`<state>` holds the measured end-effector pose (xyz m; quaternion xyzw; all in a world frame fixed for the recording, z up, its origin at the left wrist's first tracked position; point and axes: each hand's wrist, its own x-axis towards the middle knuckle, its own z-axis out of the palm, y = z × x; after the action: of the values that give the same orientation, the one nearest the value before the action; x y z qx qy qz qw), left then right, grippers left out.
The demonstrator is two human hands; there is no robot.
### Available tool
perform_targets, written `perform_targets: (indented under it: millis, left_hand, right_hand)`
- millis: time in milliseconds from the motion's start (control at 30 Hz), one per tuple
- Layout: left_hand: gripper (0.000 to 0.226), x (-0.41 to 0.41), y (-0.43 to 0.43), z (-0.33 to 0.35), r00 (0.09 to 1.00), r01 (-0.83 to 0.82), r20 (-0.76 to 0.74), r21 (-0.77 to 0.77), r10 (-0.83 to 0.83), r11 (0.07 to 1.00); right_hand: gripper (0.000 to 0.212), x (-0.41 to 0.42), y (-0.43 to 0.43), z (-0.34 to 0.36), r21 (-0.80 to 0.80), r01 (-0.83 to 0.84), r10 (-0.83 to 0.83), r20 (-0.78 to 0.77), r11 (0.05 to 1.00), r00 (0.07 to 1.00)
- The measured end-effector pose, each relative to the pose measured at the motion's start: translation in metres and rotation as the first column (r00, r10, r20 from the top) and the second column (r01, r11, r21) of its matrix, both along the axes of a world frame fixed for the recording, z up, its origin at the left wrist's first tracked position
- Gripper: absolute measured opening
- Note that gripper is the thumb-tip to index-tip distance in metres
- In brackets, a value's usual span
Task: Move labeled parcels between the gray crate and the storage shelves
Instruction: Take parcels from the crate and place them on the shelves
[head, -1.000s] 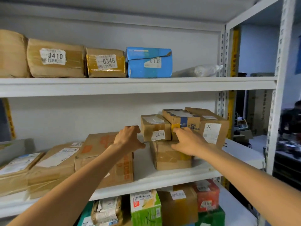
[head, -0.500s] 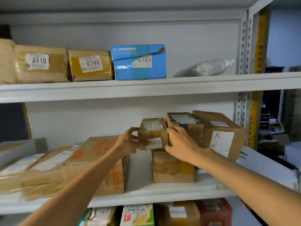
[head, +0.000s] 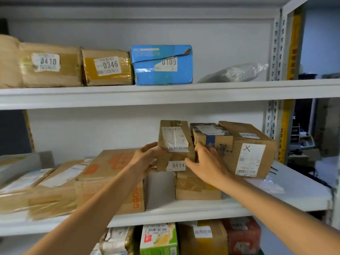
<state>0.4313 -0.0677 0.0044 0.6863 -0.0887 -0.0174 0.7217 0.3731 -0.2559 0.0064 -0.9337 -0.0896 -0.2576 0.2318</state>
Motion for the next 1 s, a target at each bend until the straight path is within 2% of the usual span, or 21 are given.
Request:
perform_targets:
  millis: [133,200,300,433,700,833,1000]
  left_hand:
    - [0.056,-0.014,0.014,-0.005,1.000,-0.010,0.024,-0.085,0.012,0.996]
    - [0.060,-0.022,0.022,-0.006,0.998,-0.007,0.063,-0.127,0.015,0.992]
    - [0.067,-0.031,0.035,-0.010,0.987,0.006,0.157,-0.095,0.009,0.995]
    - [0.081,-0.042,0.048,-0.023,0.967,-0.001,0.254,-0.036,0.010,0.999]
    - [0.077,-0.066,0.051,-0.042,0.943,-0.008,0.332,-0.018,0.013,1.000]
    - [0.070,-0.078,0.053,-0.066,0.944,0.071,0.326,-0.046,-0.052,0.996]
    - [0.060,-0.098,0.038,-0.091,0.930,0.222,0.300,0.001,-0.211,0.975]
  right_hand:
    - [0.034,-0.003,0.018,-0.010,0.361,-0.072,0.085,-0.021,0.930,0.996]
    - [0.047,-0.008,0.025,-0.010,0.450,-0.087,0.110,-0.026,0.889,0.994]
    - [0.062,-0.015,0.033,-0.013,0.541,-0.104,0.140,-0.026,0.835,0.990]
    - [0.061,-0.023,0.042,-0.025,0.581,-0.165,0.214,-0.018,0.797,0.977]
    - [0.067,-0.041,0.052,-0.046,0.618,-0.187,0.236,0.003,0.763,0.972]
    - [0.066,-0.071,0.062,-0.068,0.618,-0.153,0.168,0.034,0.771,0.985]
    - [0.065,-0.115,0.061,-0.096,0.636,0.033,-0.040,-0.003,0.771,0.999]
